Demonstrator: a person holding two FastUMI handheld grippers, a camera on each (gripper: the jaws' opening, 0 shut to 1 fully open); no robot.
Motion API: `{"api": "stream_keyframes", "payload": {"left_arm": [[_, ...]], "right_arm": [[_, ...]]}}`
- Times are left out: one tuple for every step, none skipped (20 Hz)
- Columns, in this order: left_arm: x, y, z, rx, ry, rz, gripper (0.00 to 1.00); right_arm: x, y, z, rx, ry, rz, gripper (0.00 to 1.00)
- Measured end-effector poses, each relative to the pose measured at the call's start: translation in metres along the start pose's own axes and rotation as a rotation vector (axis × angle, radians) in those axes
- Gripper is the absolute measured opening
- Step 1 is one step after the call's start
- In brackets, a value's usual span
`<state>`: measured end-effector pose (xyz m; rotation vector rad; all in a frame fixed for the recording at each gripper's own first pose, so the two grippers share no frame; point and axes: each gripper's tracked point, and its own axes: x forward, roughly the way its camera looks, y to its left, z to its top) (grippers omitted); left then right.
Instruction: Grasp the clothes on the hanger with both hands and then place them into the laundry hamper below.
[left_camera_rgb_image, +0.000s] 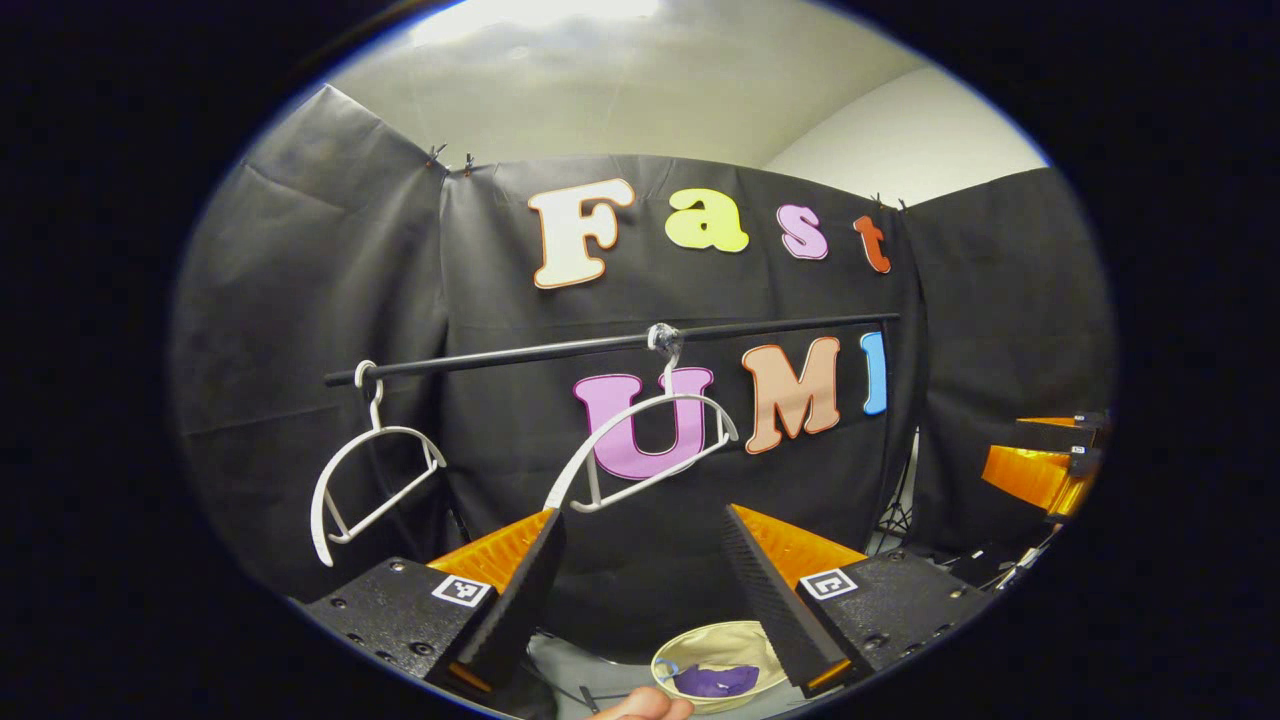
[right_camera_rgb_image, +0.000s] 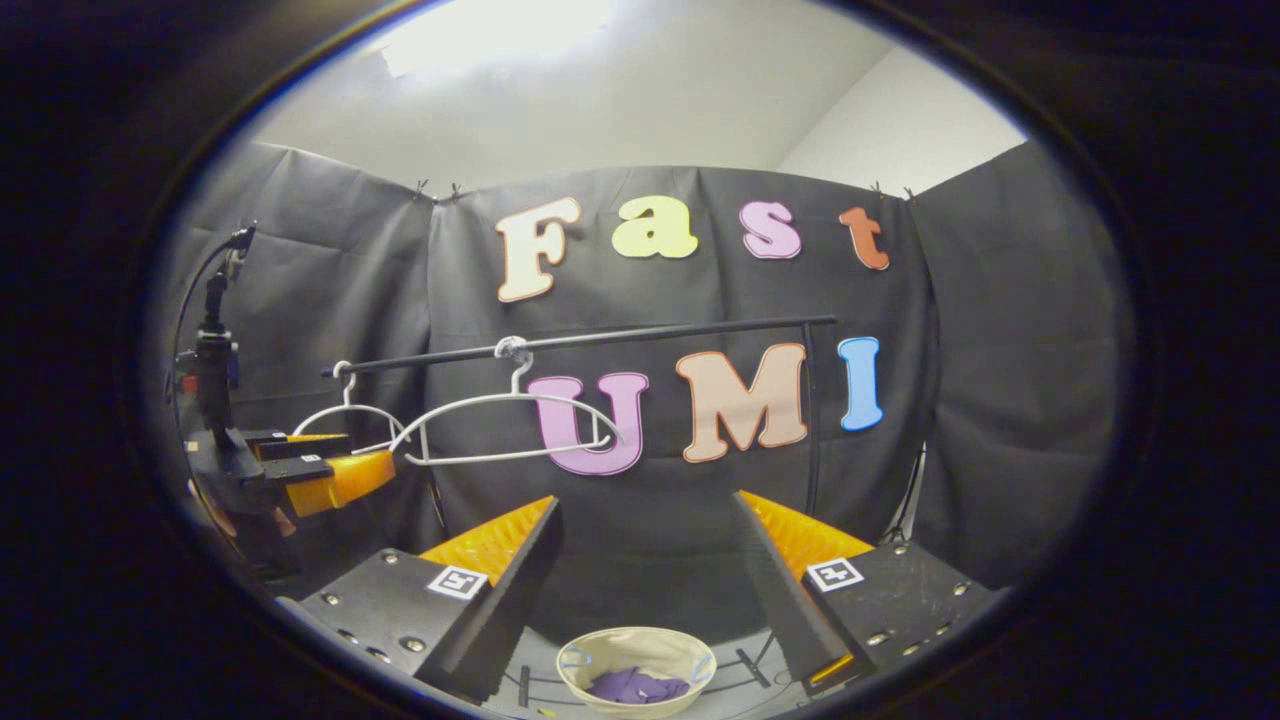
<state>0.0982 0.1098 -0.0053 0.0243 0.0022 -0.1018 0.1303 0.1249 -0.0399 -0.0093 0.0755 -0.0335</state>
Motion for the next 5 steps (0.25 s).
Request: {"api": "stream_keyframes", "payload": {"left_arm": [[0.0002, 0.0006, -0.0006, -0.003, 0.000, 0.002, 1.00], [0.0016, 0.0021, -0.0013, -0.004, 0.000, 0.007, 0.97], [0.0023, 0.0047, -0.0024, -0.006, 0.001, 0.013, 0.97], [0.0033, 0.0055, -0.0027, -0.008, 0.003, 0.012, 0.96], [0.0045, 0.0066, -0.0043, -0.008, 0.005, 0.014, 0.94]], "right_arm": [[0.0019, -0.0011, -0.0022, 0.004, 0.003, 0.000, 1.00], [0.0028, -0.0001, -0.0046, 0.009, 0.008, 0.003, 1.00], [0.0030, -0.0002, -0.0069, 0.011, 0.013, 0.002, 1.00], [0.0048, -0.0011, -0.0087, 0.008, 0.016, -0.001, 0.96], [0.0045, -0.0011, -0.0116, 0.007, 0.021, -0.004, 0.96]]}}
